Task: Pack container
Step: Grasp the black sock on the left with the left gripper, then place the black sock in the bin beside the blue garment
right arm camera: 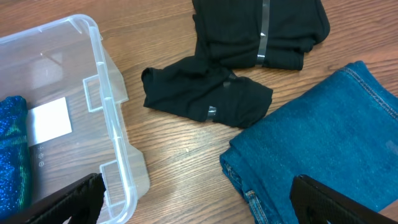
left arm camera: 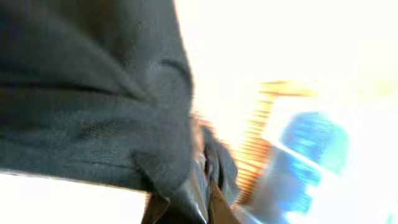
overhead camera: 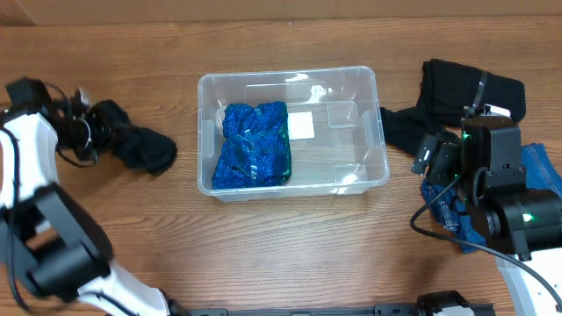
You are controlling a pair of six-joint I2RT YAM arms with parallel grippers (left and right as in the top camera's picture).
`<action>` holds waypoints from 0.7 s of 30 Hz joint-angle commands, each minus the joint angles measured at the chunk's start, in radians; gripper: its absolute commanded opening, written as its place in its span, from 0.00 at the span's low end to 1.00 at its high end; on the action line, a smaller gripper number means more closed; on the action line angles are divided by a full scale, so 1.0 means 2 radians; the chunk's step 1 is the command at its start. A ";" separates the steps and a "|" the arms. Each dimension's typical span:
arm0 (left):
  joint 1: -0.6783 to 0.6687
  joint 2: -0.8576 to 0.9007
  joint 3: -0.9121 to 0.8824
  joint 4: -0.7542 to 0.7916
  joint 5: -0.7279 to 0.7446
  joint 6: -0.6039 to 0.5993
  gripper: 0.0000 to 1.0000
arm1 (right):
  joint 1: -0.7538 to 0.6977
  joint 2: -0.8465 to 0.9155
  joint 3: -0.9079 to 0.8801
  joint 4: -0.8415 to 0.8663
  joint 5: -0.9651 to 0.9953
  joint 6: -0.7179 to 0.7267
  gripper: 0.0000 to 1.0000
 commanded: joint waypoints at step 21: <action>-0.499 0.001 0.006 0.182 -0.006 -0.102 0.20 | -0.002 -0.001 0.012 0.000 -0.012 -0.002 1.00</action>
